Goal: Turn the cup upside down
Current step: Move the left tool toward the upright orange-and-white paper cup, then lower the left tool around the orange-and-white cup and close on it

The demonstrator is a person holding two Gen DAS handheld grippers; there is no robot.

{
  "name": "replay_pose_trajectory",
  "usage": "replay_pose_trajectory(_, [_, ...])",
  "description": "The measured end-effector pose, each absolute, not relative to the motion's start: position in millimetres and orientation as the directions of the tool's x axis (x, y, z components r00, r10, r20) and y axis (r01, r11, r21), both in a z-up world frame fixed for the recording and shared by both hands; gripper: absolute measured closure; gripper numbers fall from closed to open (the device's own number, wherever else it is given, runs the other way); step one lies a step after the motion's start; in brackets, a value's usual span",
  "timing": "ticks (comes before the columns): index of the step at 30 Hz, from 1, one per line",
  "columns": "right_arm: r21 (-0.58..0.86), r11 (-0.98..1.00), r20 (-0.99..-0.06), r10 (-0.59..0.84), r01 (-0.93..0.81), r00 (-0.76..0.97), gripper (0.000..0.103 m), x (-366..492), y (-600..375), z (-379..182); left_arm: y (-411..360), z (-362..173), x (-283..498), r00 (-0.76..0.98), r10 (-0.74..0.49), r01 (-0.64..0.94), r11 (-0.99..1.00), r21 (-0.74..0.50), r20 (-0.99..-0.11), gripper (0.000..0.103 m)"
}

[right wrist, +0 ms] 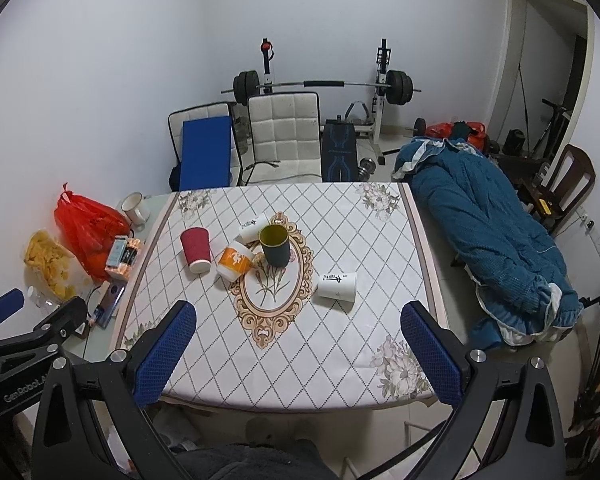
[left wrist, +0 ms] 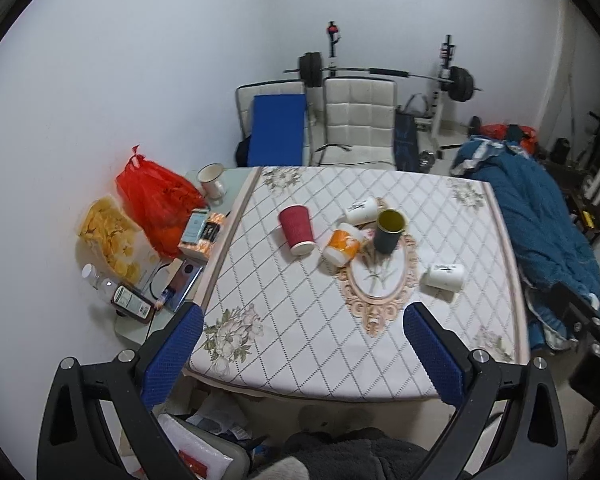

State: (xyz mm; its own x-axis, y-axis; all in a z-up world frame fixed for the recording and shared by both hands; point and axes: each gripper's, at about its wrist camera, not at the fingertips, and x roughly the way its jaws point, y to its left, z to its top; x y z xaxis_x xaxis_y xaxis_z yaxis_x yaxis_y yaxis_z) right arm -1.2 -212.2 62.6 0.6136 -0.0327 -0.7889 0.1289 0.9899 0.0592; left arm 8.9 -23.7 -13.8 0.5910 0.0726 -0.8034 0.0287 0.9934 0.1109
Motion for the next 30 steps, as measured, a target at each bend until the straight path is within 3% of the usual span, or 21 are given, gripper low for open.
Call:
replay_pose_trajectory(10, [-0.103,0.987,-0.84,-0.151,0.119,0.522,0.0,70.8,-241.2,-49.1,-20.2,-119.8,55.1,0.453,0.179,-0.056,0.983,0.173,-0.873,0.0])
replay_pose_trajectory(21, [-0.052,0.993,-0.976,-0.074,0.11,0.204,0.0,111.4,-230.9,-215.8,-18.7,-199.3,122.0,0.324,0.25,0.007,0.964,0.267,-0.913,0.0])
replay_pose_trajectory(30, [-0.037,0.985,-0.999,-0.043,0.169,0.031,0.0,137.2,-217.2,-283.9,-16.5,-260.0,198.4,0.214,0.255,0.112,0.952,0.283,-0.943,0.0])
